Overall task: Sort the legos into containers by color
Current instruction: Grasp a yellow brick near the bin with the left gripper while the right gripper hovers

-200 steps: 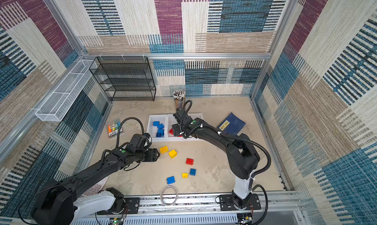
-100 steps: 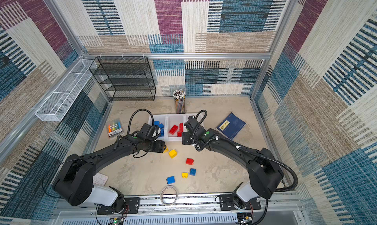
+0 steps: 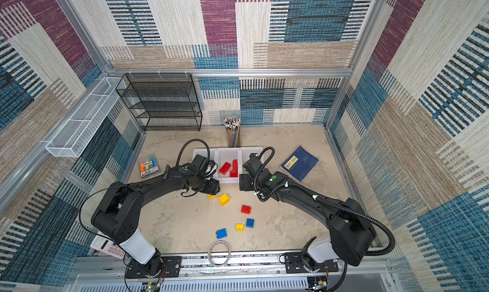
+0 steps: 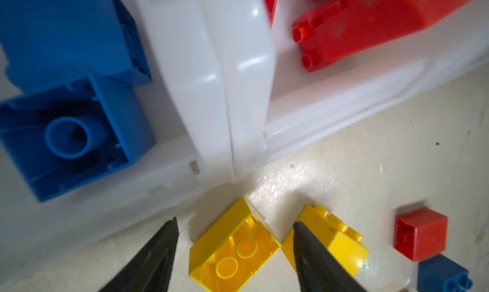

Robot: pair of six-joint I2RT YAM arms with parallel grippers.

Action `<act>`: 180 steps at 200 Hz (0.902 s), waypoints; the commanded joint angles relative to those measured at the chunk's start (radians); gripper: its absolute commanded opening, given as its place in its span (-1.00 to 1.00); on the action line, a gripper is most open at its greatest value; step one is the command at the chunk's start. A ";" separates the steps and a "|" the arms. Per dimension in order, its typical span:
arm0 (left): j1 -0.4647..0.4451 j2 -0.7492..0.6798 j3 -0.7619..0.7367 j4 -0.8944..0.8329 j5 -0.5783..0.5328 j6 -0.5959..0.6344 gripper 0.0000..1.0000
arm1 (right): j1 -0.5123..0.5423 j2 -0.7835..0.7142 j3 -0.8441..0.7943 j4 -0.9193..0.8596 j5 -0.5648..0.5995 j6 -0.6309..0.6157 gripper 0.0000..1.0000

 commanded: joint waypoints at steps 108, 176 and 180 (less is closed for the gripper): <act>-0.035 0.002 -0.056 0.009 0.005 0.027 0.01 | 0.001 0.001 -0.020 0.042 -0.002 0.020 0.56; -0.058 0.005 -0.063 0.008 0.008 0.042 -0.27 | 0.001 -0.007 -0.027 0.040 0.003 0.022 0.56; -0.059 0.005 -0.062 0.007 0.008 0.043 -0.29 | 0.002 -0.007 -0.028 0.039 0.003 0.023 0.56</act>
